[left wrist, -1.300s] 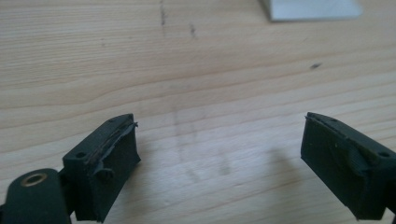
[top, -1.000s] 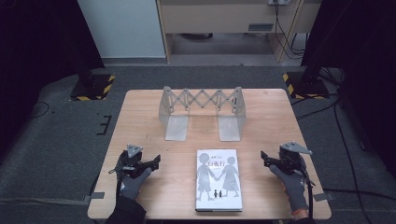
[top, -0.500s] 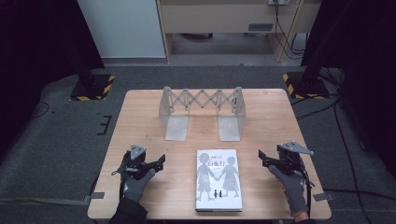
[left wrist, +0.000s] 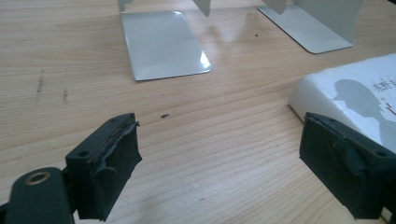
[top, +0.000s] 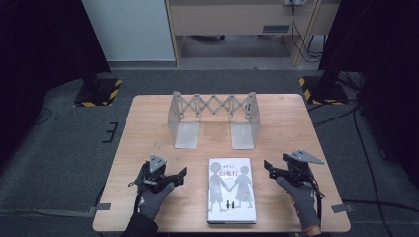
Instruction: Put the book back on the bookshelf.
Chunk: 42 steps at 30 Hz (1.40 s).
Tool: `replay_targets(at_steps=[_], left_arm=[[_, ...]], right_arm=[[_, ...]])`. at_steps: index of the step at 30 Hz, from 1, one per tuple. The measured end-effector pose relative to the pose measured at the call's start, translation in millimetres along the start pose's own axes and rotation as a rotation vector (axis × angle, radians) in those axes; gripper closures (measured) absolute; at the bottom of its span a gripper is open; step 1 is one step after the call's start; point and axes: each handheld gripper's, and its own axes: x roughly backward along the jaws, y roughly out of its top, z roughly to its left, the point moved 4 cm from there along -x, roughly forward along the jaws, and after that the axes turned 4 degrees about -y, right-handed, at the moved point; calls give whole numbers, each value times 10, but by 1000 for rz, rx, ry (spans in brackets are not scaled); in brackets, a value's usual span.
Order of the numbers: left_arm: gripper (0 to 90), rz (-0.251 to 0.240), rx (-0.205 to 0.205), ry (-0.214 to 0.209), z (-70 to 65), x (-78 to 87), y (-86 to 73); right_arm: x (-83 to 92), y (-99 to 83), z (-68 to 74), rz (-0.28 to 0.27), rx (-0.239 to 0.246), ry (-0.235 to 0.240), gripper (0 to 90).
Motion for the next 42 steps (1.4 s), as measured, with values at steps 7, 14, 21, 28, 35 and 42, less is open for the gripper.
replay_targets(at_steps=[7,14,21,28,35,42], left_arm=[[109,15,-33,-33,-159,-64,-2],[107,31,-45,-71,-290,-100,-22],[94,45,-58,-104,-424,-174,-33],[74,53,-80,-120,-559,-198,-15],[101,78,-111,-131,-656,-293,-47],[84,84,-86,-157,-669,-375,-98]], right_arm=[[-26,-15,163,10,8,47,189],[-64,-54,258,26,15,73,190],[-93,-96,362,37,19,96,194],[-125,-159,443,52,26,119,201],[-160,-226,535,74,35,144,203],[-211,-297,599,100,41,176,208]])
